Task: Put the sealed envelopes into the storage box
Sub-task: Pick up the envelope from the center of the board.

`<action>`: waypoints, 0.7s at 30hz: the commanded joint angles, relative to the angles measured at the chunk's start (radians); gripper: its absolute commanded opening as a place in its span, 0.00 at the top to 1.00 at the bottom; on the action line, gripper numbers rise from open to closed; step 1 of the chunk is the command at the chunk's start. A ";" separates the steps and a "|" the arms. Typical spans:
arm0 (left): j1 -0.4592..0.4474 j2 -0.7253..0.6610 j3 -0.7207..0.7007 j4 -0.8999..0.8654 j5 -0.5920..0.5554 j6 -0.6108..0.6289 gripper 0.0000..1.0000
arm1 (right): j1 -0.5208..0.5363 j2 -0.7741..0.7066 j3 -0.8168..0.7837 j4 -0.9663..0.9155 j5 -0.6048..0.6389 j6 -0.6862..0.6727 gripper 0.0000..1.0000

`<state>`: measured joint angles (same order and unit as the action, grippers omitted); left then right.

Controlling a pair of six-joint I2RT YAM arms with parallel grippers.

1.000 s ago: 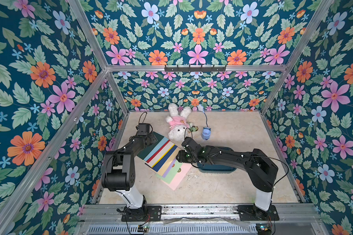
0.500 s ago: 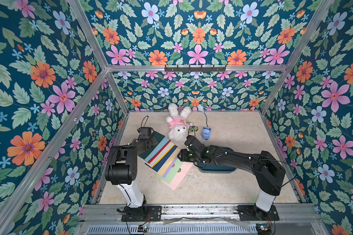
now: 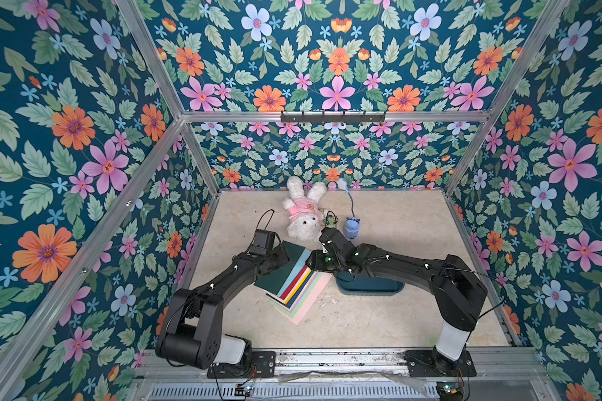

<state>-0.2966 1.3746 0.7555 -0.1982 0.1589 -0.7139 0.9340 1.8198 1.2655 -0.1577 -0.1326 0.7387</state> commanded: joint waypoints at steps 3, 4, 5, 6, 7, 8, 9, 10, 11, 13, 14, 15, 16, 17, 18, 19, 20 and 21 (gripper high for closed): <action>0.039 0.012 0.048 -0.052 -0.134 0.067 0.29 | -0.001 0.045 0.050 0.011 -0.036 0.041 0.49; 0.050 0.040 0.059 -0.047 -0.146 0.071 0.30 | -0.001 0.060 0.066 0.013 -0.046 0.050 0.49; 0.061 0.083 0.075 -0.040 -0.150 0.082 0.31 | -0.003 0.079 0.084 0.015 -0.052 0.063 0.49; 0.073 0.128 0.089 -0.031 -0.148 0.092 0.32 | -0.001 0.100 0.101 0.025 -0.062 0.071 0.49; 0.081 0.164 0.102 -0.027 -0.150 0.092 0.33 | -0.003 0.117 0.116 0.032 -0.069 0.081 0.49; 0.088 0.196 0.113 -0.022 -0.150 0.096 0.38 | -0.007 0.142 0.135 0.033 -0.073 0.097 0.49; 0.088 0.213 0.114 -0.006 -0.162 0.100 0.46 | -0.010 0.165 0.148 0.038 -0.079 0.114 0.49; 0.088 0.216 0.104 0.013 -0.181 0.100 0.48 | -0.015 0.180 0.156 0.051 -0.088 0.126 0.49; 0.088 0.216 0.086 0.031 -0.190 0.087 0.48 | -0.019 0.200 0.163 0.065 -0.098 0.140 0.49; 0.090 0.223 0.064 0.052 -0.189 0.079 0.48 | -0.024 0.232 0.179 0.087 -0.118 0.162 0.49; 0.091 0.231 0.054 0.060 -0.184 0.078 0.48 | -0.027 0.250 0.186 0.096 -0.128 0.173 0.49; 0.090 0.240 0.047 0.062 -0.177 0.076 0.48 | -0.029 0.264 0.193 0.105 -0.137 0.181 0.49; 0.090 0.250 0.042 0.062 -0.171 0.077 0.49 | -0.030 0.279 0.200 0.110 -0.144 0.187 0.49; 0.090 0.255 0.037 0.063 -0.168 0.076 0.49 | -0.031 0.291 0.207 0.110 -0.148 0.189 0.49; 0.090 0.257 0.029 0.065 -0.170 0.077 0.49 | -0.033 0.300 0.214 0.113 -0.152 0.192 0.49; 0.090 0.256 0.021 0.068 -0.169 0.077 0.49 | -0.034 0.307 0.216 0.119 -0.155 0.192 0.49; 0.090 0.256 0.017 0.070 -0.169 0.079 0.50 | -0.036 0.310 0.215 0.121 -0.157 0.195 0.49; 0.090 0.257 0.014 0.070 -0.167 0.083 0.50 | -0.038 0.314 0.213 0.125 -0.160 0.201 0.49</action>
<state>-0.2081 1.6211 0.7845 -0.0963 -0.0177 -0.6346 0.9001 2.1262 1.4734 -0.0673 -0.2676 0.9154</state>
